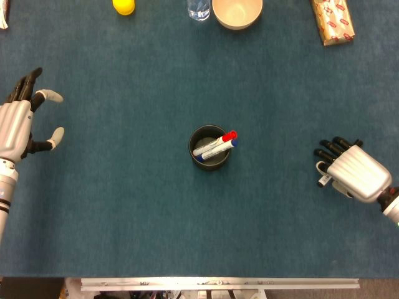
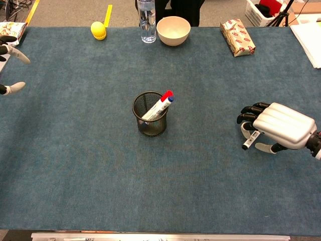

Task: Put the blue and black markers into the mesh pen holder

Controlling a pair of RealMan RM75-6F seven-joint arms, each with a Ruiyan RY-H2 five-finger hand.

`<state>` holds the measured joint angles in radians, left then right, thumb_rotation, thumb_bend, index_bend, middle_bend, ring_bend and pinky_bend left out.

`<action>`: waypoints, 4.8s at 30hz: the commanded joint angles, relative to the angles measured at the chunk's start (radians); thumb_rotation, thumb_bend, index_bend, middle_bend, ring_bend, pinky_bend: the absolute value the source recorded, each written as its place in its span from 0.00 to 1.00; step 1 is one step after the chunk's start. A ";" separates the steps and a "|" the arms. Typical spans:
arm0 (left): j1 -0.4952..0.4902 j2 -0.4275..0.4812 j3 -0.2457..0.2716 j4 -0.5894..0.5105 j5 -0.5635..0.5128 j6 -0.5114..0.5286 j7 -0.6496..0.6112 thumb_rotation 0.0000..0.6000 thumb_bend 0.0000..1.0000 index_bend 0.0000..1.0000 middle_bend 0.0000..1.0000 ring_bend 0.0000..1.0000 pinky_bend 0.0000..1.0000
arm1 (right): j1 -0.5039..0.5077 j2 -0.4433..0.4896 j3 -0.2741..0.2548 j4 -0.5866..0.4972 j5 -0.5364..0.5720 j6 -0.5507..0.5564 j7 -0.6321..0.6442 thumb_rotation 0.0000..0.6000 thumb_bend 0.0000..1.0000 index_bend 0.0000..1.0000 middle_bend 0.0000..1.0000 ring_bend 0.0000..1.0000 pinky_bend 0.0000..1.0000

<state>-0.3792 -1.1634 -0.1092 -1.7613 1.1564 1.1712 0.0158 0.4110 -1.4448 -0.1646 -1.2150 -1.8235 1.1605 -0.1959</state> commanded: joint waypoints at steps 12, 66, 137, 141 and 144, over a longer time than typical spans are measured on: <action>0.007 0.000 -0.006 0.002 0.007 -0.007 -0.005 1.00 0.31 0.32 0.00 0.00 0.16 | 0.001 -0.006 -0.002 -0.002 0.014 -0.011 -0.038 1.00 0.25 0.51 0.28 0.16 0.22; 0.024 -0.005 -0.018 0.010 0.021 -0.016 -0.017 1.00 0.31 0.32 0.00 0.00 0.17 | -0.020 0.048 0.048 -0.147 0.060 0.097 -0.023 1.00 0.29 0.67 0.28 0.16 0.22; 0.064 0.041 -0.009 0.047 0.038 -0.028 -0.100 1.00 0.31 0.32 0.00 0.00 0.17 | 0.161 -0.330 0.277 -0.302 0.233 0.115 0.791 1.00 0.29 0.67 0.28 0.16 0.21; 0.066 0.042 -0.008 0.050 0.038 -0.029 -0.102 1.00 0.31 0.32 0.00 0.00 0.16 | 0.165 -0.352 0.269 -0.276 0.236 0.102 0.803 1.00 0.28 0.67 0.28 0.16 0.21; 0.069 0.043 -0.007 0.053 0.039 -0.029 -0.107 1.00 0.31 0.32 0.00 0.00 0.17 | 0.167 -0.362 0.263 -0.261 0.237 0.093 0.809 1.00 0.24 0.67 0.28 0.16 0.21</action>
<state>-0.3109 -1.1210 -0.1163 -1.7090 1.1953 1.1423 -0.0904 0.5769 -1.8048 0.0999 -1.4785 -1.5870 1.2557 0.6109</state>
